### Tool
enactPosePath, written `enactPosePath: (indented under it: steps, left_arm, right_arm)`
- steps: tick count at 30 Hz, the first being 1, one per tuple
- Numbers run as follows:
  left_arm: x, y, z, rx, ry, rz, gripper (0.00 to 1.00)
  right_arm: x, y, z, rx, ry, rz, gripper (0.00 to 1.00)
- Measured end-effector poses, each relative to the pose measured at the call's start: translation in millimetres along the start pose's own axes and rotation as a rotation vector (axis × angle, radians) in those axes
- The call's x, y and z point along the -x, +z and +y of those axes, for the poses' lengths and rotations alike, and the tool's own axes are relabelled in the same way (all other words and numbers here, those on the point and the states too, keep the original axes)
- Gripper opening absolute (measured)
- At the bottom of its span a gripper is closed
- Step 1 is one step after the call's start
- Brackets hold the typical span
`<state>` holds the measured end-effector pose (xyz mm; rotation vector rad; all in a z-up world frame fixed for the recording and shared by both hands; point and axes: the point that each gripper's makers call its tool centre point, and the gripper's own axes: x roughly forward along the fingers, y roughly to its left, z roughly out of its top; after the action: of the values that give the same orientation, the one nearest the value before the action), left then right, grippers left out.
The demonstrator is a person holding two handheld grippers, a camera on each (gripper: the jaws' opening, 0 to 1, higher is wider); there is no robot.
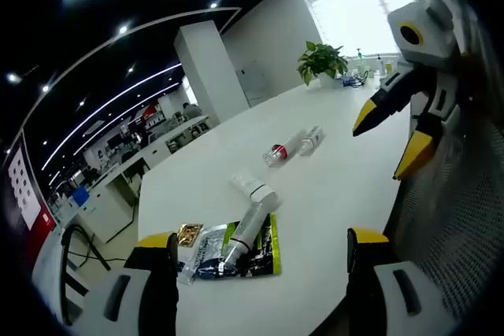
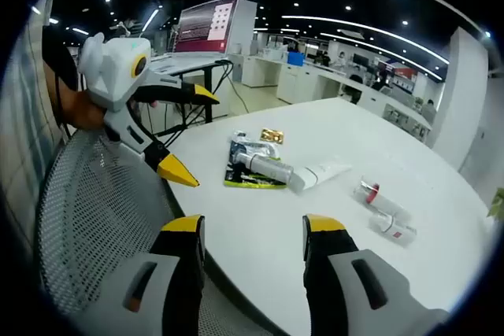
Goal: Arrange the skincare products in the storage area until every visible bottle or jar stands upright without overlapping.
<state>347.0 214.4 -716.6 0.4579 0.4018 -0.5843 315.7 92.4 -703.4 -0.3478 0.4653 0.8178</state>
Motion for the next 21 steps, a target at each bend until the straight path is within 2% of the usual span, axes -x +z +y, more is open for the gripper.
enactPosePath:
  steps: [7, 9, 13, 15, 19, 21]
  left_arm:
    - [2.1, 2.5, 8.3, -0.010, 0.040, -0.015, 0.90]
    - [1.5, 0.0, 5.4, -0.028, 0.029, -0.002, 0.90]
    - [2.0, 1.8, 3.6, -0.065, 0.025, -0.009, 0.91]
    - [2.1, 2.2, 4.8, -0.065, 0.030, -0.008, 0.91]
    - [1.2, -0.1, 6.8, -0.056, 0.036, 0.004, 0.93]
    - [0.8, 1.4, 4.1, -0.059, 0.024, -0.003, 0.93]
  right_arm:
    - [2.7, -1.2, 1.7, -0.027, 0.043, 0.023, 0.47]
    - [2.5, 3.2, 2.2, 0.017, 0.061, 0.002, 0.46]
    - [-3.1, 0.6, -2.3, 0.023, 0.072, 0.026, 0.45]
    - [-5.2, 2.9, -2.5, 0.049, 0.094, 0.012, 0.45]
    - [-7.4, -2.6, -2.9, 0.052, 0.096, 0.035, 0.45]
    - [-8.8, -2.9, 5.3, 0.129, 0.106, 0.034, 0.45]
